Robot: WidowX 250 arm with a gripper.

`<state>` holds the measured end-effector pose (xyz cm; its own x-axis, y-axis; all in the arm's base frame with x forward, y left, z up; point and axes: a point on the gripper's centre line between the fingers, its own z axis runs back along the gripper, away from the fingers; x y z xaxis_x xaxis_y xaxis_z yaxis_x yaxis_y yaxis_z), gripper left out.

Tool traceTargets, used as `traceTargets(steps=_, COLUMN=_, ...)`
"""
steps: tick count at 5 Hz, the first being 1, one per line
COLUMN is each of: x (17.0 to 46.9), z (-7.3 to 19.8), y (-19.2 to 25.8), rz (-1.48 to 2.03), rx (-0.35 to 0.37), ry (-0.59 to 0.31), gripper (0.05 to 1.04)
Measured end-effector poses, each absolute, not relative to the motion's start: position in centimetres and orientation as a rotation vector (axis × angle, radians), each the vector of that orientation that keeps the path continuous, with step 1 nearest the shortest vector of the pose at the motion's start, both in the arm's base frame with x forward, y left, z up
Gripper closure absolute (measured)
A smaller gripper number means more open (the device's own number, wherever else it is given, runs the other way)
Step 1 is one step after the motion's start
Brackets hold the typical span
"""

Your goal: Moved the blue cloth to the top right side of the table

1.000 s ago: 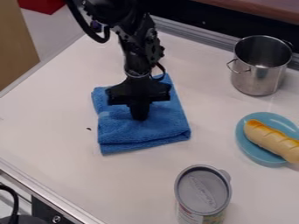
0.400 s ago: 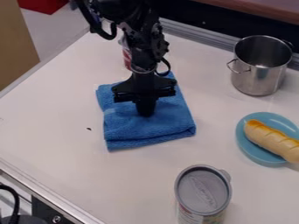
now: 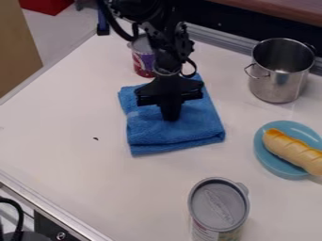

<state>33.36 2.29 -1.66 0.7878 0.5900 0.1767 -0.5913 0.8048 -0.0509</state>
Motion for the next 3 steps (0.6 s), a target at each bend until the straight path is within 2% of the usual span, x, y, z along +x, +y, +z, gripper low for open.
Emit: traceTargets(steps=3, x=36.0, z=-1.5, y=0.5, rz=0.654, rx=0.009, ry=-0.225, gripper=1.031)
